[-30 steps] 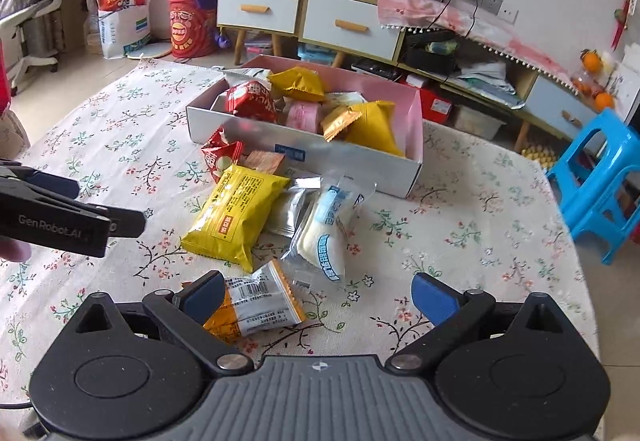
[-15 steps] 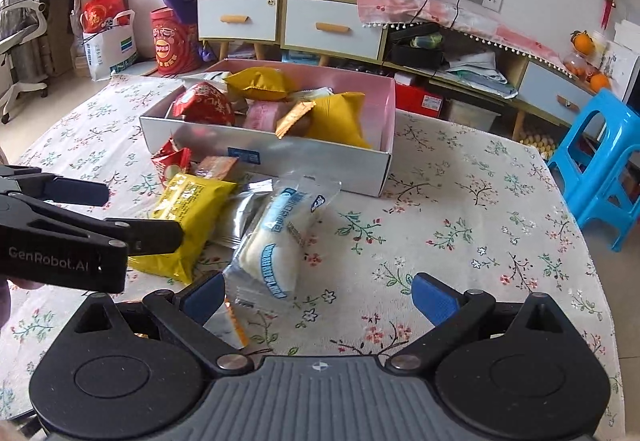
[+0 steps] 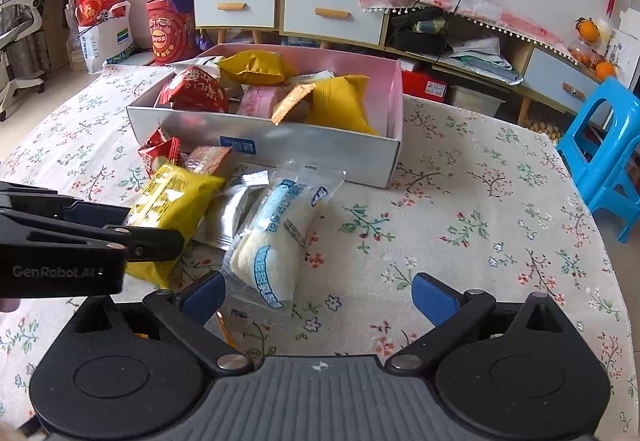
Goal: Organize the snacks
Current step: 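Grasp the yellow biscuit pack with the left tool while the right tool grasps the milk-bread bag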
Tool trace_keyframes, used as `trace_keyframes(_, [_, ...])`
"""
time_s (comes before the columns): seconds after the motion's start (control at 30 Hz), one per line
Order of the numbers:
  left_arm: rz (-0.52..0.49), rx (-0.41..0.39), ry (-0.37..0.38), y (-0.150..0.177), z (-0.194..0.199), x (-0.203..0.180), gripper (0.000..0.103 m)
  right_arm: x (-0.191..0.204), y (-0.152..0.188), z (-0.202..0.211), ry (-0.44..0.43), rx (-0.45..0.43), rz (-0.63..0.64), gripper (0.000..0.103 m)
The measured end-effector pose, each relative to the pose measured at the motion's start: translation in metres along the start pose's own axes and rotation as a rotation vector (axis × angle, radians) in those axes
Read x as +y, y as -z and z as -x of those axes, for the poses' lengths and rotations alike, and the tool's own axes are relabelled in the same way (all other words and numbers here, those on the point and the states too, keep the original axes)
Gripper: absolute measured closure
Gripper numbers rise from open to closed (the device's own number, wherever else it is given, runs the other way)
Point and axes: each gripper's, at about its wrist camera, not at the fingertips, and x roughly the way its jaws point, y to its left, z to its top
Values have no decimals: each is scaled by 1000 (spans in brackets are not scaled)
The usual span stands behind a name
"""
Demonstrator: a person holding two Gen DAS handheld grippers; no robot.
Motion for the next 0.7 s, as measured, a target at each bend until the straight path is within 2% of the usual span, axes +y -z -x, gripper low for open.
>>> trace_keyframes(0.2, [-11,-17,-65,-4,15,12,59,6,-8,-6,-19,11,-17,11])
trace_keyframes(0.43, [17,11,-111,1,19,31,59,11,-14,-20,-18,37,-47,12])
trace_keyframes(0.7, [20,30,-128,3,17,36,59,6,-15,-30,-13,55,-86,25])
